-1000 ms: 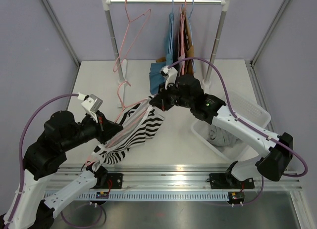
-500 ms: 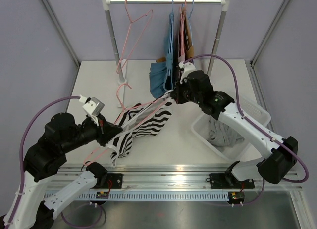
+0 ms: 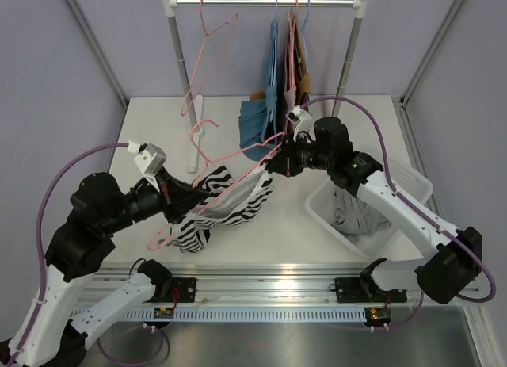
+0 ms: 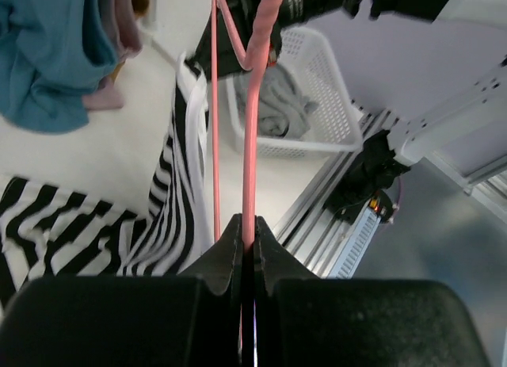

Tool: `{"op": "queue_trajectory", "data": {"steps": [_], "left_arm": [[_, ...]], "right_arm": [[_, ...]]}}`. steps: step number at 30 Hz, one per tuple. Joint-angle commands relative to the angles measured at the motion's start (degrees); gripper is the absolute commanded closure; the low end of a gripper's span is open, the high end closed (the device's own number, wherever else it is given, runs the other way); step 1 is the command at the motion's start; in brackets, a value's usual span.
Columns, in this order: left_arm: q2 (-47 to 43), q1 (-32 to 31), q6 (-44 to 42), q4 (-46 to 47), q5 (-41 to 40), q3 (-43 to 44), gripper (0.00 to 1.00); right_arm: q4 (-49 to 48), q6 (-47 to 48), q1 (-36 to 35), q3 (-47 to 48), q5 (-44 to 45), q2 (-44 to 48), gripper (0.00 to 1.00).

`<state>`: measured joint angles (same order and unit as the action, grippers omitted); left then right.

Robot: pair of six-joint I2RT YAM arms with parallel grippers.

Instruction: Remove the tank top from the hanger

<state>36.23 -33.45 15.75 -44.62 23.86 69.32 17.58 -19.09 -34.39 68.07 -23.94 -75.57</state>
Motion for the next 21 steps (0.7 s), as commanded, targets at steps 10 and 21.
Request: {"op": "queue_trajectory", "data": {"steps": [10, 21], "left_arm": [[5.60, -0.65, 16.68, 65.06, 0.40, -12.80, 1.00], [11.94, -2.14, 8.26, 78.66, -10.64, -10.96, 1.00]], "right_arm": [[-25.32, -14.92, -0.85, -9.80, -27.56, 10.35, 1.00], [-10.91, -7.37, -3.49, -13.40, -6.24, 13.87, 1.00]]}}
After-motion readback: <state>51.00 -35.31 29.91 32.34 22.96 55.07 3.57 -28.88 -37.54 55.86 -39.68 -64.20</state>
